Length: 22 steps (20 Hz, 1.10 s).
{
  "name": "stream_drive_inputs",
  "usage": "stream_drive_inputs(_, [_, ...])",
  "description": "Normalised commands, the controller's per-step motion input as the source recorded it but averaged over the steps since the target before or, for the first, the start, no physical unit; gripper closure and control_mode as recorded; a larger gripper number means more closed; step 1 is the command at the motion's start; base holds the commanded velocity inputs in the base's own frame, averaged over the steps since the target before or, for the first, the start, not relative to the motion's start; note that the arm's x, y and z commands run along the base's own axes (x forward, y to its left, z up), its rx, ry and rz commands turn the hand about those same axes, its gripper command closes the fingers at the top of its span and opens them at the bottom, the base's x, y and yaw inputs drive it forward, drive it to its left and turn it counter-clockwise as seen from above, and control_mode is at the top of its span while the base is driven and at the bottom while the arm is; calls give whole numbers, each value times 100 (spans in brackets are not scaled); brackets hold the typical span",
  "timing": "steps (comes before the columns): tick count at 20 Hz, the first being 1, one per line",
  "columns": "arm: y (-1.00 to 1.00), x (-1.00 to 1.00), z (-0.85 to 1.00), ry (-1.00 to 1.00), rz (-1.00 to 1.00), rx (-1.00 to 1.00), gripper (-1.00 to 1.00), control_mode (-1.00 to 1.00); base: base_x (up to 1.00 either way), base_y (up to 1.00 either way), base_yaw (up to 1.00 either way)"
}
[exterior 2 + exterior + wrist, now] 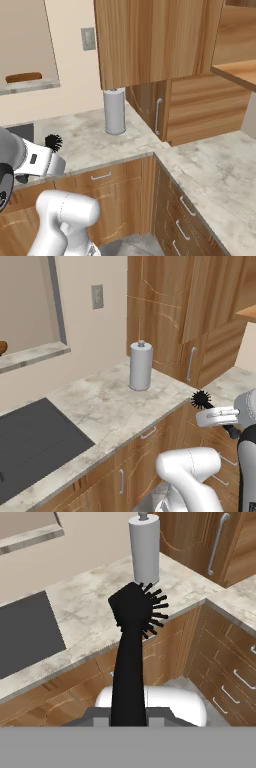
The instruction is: Locate and retrieve the dish brush and dish brush from the cabinet. Place them next to the sink.
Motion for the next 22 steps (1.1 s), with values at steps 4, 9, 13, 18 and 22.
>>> stream_drive_inputs(4, [0,0,0,0,0,0,100,100,0,49,35])
stream_drive_inputs(9, [0,0,0,0,0,0,100,100,0,54,33])
stream_drive_inputs(13, [0,0,0,0,0,0,100,100,9,59,29])
stream_drive_inputs(18, [0,0,0,0,0,0,100,100,54,19,10])
stream_drive_inputs(22, [0,0,0,0,0,0,100,100,49,32,0])
